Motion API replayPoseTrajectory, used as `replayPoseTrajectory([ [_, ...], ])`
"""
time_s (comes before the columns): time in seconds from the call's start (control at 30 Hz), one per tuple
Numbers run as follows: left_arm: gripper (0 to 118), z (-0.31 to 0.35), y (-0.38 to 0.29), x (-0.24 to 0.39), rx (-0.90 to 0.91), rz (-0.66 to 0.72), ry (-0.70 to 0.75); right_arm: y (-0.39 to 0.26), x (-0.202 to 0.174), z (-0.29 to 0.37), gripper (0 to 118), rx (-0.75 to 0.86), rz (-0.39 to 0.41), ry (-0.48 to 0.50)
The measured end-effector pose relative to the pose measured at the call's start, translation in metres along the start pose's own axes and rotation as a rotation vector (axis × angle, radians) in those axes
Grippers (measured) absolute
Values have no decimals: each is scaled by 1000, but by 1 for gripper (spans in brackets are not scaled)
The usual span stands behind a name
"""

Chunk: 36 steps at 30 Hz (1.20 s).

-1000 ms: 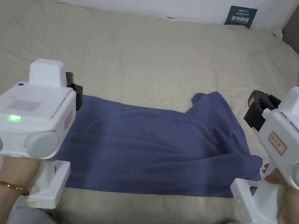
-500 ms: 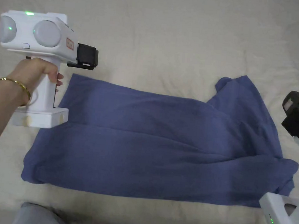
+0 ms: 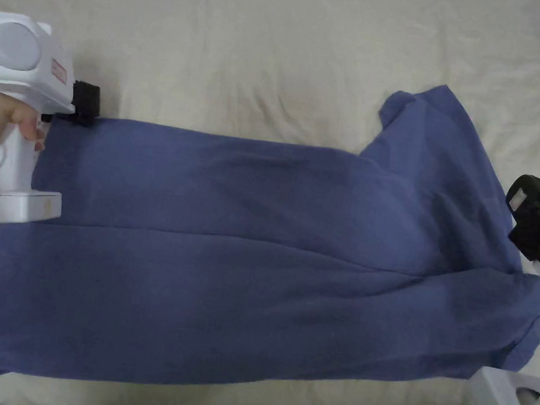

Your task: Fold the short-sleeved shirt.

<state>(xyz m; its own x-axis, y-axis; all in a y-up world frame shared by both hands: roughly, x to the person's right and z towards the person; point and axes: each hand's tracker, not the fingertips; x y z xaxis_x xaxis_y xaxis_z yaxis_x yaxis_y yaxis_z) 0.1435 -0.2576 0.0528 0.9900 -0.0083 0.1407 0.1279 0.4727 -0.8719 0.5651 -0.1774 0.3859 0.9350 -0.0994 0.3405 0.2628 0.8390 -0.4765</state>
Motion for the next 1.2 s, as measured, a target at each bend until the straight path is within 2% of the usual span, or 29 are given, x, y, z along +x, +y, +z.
replayPoseTrajectory([
  [0.03, 31, 4, -1, 3, 16, 14, 2, 0, 1, -1, 2, -3, 2, -2],
  [0.1, 2, 5, -2, 7, 29, -48, 48, 3, 3, -4, 2, -11, 4, -5],
  [0.2, 2, 15, -3, 2, 35, -37, 20, 18, 8, -12, 2, -28, 9, -20],
  [0.27, 2, 33, -1, -5, 117, 65, -23, 35, 15, -25, 3, -68, 34, -36],
  [0.3, 2, 43, 0, -7, 147, 86, -47, 44, 18, -33, 8, -76, 37, -48],
  [0.33, 2, 41, 6, -18, 175, 88, -74, 55, 24, -45, 32, -101, 37, -48],
  [0.4, 2, 56, 5, -24, 203, 85, -91, 72, 35, -72, 91, -236, 50, -46],
  [0.43, 2, 62, 2, -27, 217, 86, -107, 77, 41, -88, 117, -293, 28, -46],
  [0.47, 2, 73, -5, -23, 227, 81, -110, 78, 45, -101, 118, -291, 10, -57],
  [0.5, 2, 77, -7, -25, 236, 81, -114, 79, 49, -113, 118, -293, 0, -43],
  [0.57, 2, 82, -10, -28, 239, 82, -116, 75, 56, -148, 118, -384, 19, -118],
  [0.7, 2, 87, -15, -35, 238, 100, -118, 53, 61, -200, 118, -539, 50, -176],
  [0.73, 2, 88, -16, -36, 235, 103, -120, 47, 60, -210, 113, -566, 53, -196],
  [0.77, 2, 88, -17, -37, 233, 104, -120, 42, 60, -218, 104, -573, 48, -200],
  [0.83, 2, 87, -18, -39, 225, 99, -112, 36, 60, -225, 78, -565, 22, -194],
  [0.9, 2, 89, -21, -36, 222, 99, -109, 35, 61, -229, 74, -567, -47, -143],
  [0.97, 2, 88, -23, -37, 214, 104, -109, 41, 57, -219, 53, -541, -28, -149],
  [1.0, 2, 88, -24, -37, 209, 106, -111, 45, 56, -214, 28, -524, 10, -114],
  [1.03, 2, 88, -24, -37, 205, 108, -112, 50, 53, -208, 5, -519, 21, -129],
  [1.13, 2, 98, -29, -37, 211, 130, -122, 69, 57, -181, 5, -483, 51, -90],
  [1.2, 2, 113, -35, -39, 230, 136, -140, 82, 60, -155, 5, -424, 33, -59],
])
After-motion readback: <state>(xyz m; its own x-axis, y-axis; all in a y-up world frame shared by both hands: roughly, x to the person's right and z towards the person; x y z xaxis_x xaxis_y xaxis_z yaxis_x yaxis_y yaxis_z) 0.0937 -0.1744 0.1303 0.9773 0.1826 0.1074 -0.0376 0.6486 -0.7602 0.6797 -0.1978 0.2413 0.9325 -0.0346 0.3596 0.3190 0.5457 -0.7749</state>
